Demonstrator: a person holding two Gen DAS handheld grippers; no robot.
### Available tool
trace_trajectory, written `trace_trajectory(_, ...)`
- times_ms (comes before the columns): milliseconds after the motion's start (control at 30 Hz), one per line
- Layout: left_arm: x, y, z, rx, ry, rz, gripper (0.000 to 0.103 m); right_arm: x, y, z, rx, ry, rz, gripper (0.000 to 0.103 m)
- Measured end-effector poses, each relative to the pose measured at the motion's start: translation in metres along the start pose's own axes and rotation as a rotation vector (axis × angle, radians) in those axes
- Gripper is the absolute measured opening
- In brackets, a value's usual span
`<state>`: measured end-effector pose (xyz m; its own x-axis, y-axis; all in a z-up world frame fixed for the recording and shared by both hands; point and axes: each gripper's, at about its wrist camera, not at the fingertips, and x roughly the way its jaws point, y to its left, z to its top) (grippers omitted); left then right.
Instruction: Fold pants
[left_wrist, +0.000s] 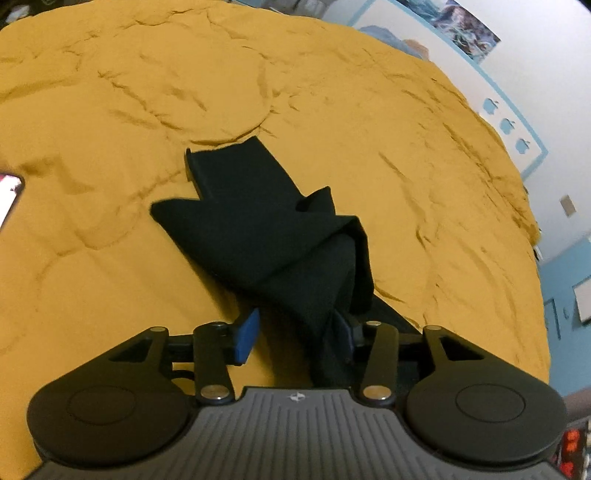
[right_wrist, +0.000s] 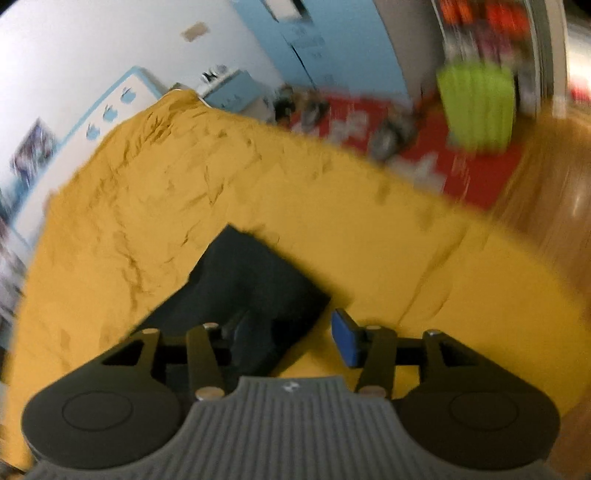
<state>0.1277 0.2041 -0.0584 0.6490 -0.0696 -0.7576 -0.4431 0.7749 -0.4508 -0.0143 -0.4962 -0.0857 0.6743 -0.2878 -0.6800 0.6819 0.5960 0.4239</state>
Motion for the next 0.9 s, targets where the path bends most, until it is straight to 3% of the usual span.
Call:
trace_trajectory(100,-0.018,0.007,0.016,0.026,-0.057,0.0,0.058,-0.022,0.028,0.001,-0.166,-0.092,-0.042,0.046)
trace_trajectory(200,-0.019,0.023,0.038,-0.007,-0.107,0.057,0.061,-0.025,0.063,-0.005,-0.286,-0.125,0.038,0.046)
trace_trajectory(267,-0.007,0.035,0.05,-0.038,-0.087,0.073,0.061,-0.014,0.088,-0.013,-0.353,-0.112,0.107,0.046)
trace_trajectory(400,0.03,0.06,0.061,-0.12,-0.009,0.119,0.059,0.022,0.129,-0.03,-0.422,-0.057,0.157,0.045)
trace_trajectory(433,0.038,0.064,0.06,-0.128,0.021,0.125,0.055,0.032,0.136,-0.034,-0.424,-0.041,0.159,0.045)
trace_trajectory(500,0.047,0.068,0.057,-0.147,0.073,0.088,0.018,0.048,0.149,-0.041,-0.43,-0.02,0.163,0.044)
trace_trajectory(533,0.047,0.067,0.056,-0.14,0.076,0.077,0.012,0.055,0.153,-0.044,-0.437,-0.015,0.161,0.044)
trace_trajectory(600,0.039,0.063,0.057,-0.11,0.032,0.07,0.006,0.067,0.161,-0.047,-0.465,-0.006,0.138,0.044)
trace_trajectory(733,0.018,0.046,0.08,-0.016,-0.068,0.033,0.006,0.088,0.173,-0.048,-0.522,-0.013,0.062,0.041)
trace_trajectory(900,0.04,0.028,0.122,0.105,-0.026,0.001,0.005,0.102,0.171,-0.043,-0.532,-0.024,-0.004,0.039)
